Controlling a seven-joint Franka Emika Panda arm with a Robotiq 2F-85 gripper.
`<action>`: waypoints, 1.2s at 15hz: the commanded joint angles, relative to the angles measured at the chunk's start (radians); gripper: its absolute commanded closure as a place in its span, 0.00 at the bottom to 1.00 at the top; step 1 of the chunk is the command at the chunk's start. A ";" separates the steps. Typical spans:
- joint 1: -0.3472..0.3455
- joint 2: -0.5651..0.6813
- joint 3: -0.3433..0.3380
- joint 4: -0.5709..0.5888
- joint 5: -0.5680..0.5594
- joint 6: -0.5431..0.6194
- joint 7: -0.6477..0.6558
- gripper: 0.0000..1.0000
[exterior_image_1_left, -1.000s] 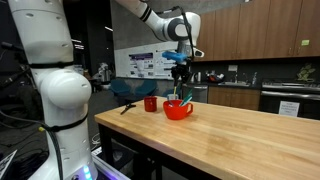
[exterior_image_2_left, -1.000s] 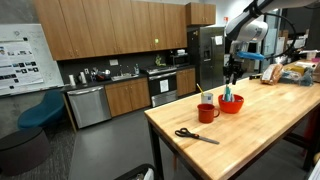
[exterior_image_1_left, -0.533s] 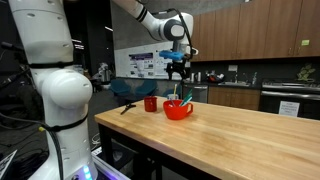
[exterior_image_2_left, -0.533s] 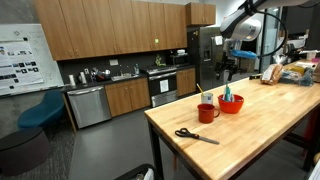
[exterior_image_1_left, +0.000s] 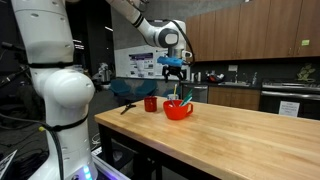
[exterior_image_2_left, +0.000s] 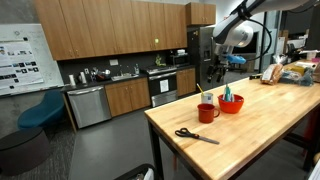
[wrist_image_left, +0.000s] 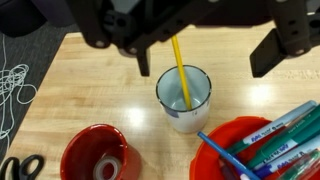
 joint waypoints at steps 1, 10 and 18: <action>0.006 0.018 0.009 0.001 -0.012 0.013 -0.071 0.00; 0.030 0.115 0.077 0.125 -0.173 -0.039 -0.020 0.00; 0.051 0.267 0.122 0.326 -0.401 -0.161 0.123 0.00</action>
